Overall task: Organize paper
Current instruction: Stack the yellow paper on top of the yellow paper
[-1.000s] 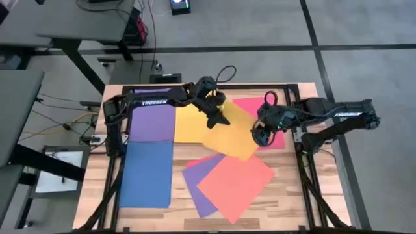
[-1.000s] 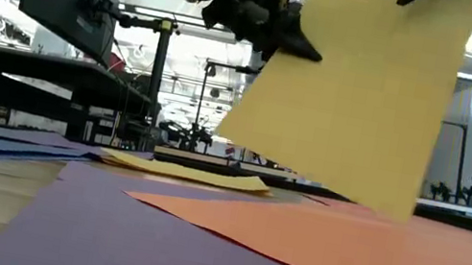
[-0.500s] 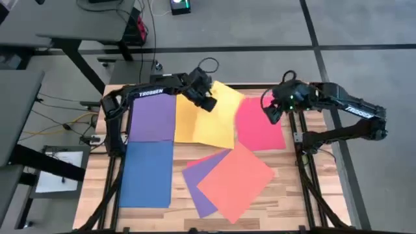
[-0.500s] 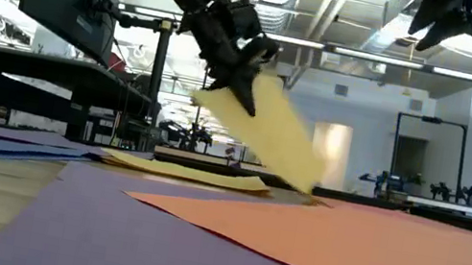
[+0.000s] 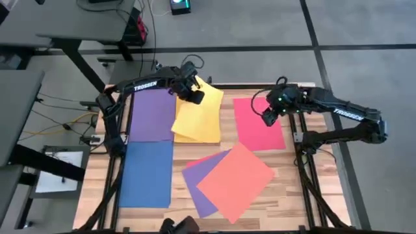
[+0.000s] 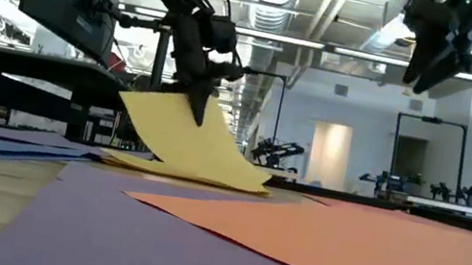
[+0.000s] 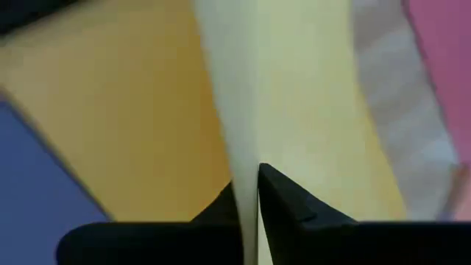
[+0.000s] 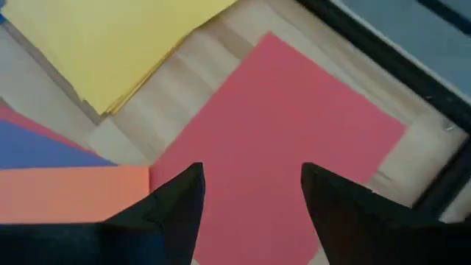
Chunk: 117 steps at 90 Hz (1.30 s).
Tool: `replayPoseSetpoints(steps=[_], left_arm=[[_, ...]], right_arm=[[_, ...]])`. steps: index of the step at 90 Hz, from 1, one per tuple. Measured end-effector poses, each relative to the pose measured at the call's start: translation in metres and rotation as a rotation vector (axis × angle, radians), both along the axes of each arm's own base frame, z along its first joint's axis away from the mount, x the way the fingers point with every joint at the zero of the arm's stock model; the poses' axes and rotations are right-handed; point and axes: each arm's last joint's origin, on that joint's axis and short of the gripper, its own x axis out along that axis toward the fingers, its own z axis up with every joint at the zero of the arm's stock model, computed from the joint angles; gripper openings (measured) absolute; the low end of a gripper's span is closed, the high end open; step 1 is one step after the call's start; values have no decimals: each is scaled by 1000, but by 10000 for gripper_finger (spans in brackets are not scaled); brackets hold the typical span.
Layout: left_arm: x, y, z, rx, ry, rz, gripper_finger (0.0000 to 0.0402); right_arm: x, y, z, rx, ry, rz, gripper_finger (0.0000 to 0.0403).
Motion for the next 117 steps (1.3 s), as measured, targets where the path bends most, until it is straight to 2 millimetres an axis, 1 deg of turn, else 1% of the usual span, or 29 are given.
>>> replayPoseSetpoints(steps=[8, 13, 29, 34, 42, 54, 62, 68, 79, 98, 117], left_arm=[[-4, -2, -2, -4, 58, 50, 0], [-5, -3, -2, -21, 67, 70, 0], [8, -16, -3, -25, 41, 136, 0], [10, -21, -9, -42, 32, 177, 0], [6, -24, -22, -84, 54, 247, 0], [6, -24, -40, -101, -12, 319, 0], [5, -22, -46, -113, -38, 346, 0], [1, -20, -49, -112, -17, 360, 0], [-5, -19, -50, -55, 54, 405, 0], [-6, -18, -47, -31, 44, 430, 0], [-4, -22, -48, -29, 54, 397, 0]], right_arm=[[1, 0, -9, 23, 24, 7, 214], [1, 0, -10, 26, 31, 8, 215], [2, 0, -10, 17, 17, 14, 214], [3, -1, -10, 14, 16, 18, 214], [3, 0, -10, 8, 21, 31, 214], [2, 0, -10, -3, 34, 57, 214], [2, 0, -10, -4, 37, 61, 214], [2, 0, -10, -4, 39, 61, 214], [1, 0, -10, -8, 55, 78, 214], [1, 0, -11, -8, 58, 79, 214], [0, -6, -10, -11, 51, 48, 214]])
